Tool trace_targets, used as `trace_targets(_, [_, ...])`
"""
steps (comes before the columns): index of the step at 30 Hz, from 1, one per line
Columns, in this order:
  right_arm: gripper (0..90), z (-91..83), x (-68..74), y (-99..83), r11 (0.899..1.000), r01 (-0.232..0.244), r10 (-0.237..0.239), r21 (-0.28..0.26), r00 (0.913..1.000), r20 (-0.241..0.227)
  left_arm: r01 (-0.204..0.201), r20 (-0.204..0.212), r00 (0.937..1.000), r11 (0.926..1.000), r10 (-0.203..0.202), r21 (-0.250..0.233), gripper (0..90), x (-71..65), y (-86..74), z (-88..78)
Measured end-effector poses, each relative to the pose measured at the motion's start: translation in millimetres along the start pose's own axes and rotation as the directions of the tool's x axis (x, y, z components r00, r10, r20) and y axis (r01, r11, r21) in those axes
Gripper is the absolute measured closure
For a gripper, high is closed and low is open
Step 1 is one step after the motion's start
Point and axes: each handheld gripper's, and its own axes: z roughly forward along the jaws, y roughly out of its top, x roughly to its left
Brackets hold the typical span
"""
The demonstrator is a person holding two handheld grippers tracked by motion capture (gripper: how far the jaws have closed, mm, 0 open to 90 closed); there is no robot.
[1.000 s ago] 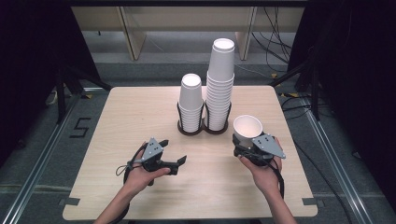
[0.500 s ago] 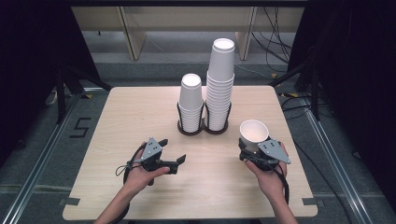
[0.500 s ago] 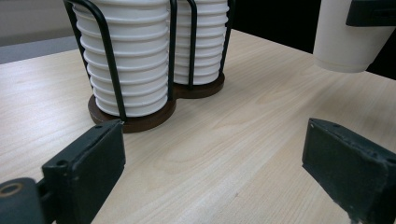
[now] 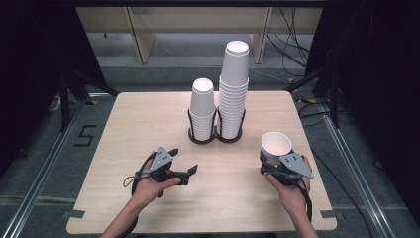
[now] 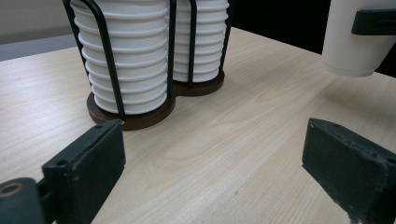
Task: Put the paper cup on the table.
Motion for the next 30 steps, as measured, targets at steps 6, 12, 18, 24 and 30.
trace_targets(6, [16.5,-1.5,-2.9,-8.0,0.999,-0.030,0.029,0.024,0.9995,0.011,0.000,0.003,1.0000,1.0000,0.000,0.002,5.9,-0.7,-0.8,0.7])
trace_targets(12, [16.4,-1.5,-6.3,-14.6,0.999,-0.033,0.033,0.037,0.9993,0.021,0.002,-0.001,1.0000,1.0000,-0.002,0.003,5.7,-0.5,-1.4,1.0])
trace_targets(18, [16.2,-0.1,-8.9,-25.4,0.996,-0.063,0.061,0.067,0.9976,0.033,0.001,0.001,1.0000,1.0000,-0.001,0.008,5.7,-1.1,-2.1,1.5])
trace_targets(24, [16.1,1.9,-11.6,-35.1,0.995,-0.053,0.049,0.086,0.9979,0.041,-0.001,0.006,1.0000,0.9999,0.001,0.013,5.7,-1.9,-3.7,2.8])
trace_targets(30, [15.8,2.8,-11.1,-34.8,0.994,-0.066,0.064,0.091,0.9976,0.026,-0.001,0.007,1.0000,0.9999,0.001,0.014,5.7,-2.4,-3.7,3.0])
